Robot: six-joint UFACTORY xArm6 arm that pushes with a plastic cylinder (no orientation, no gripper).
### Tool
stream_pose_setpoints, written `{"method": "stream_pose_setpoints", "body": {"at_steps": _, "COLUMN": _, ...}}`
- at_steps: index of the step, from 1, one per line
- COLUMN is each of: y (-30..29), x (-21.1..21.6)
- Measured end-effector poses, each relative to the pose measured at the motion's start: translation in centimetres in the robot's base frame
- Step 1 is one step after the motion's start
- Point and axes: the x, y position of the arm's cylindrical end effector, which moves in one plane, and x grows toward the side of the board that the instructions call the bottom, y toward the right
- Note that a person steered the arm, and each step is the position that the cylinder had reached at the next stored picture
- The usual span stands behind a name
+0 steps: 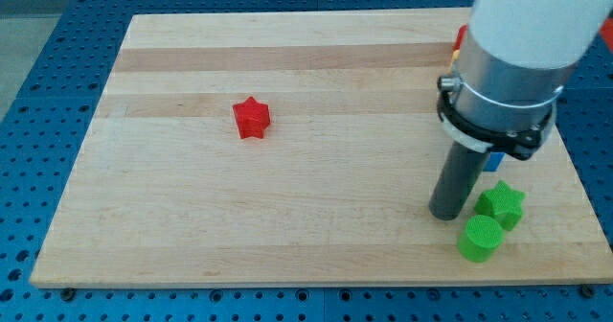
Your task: Slide the green circle below the green star
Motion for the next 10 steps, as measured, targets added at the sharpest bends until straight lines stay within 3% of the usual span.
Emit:
{"method": "stream_pose_setpoints", "body": {"at_steps": 5, "y": -0.5, "x": 4.0}}
{"method": "stream_pose_setpoints", "body": {"at_steps": 10, "y": 5.4, "x": 3.0}}
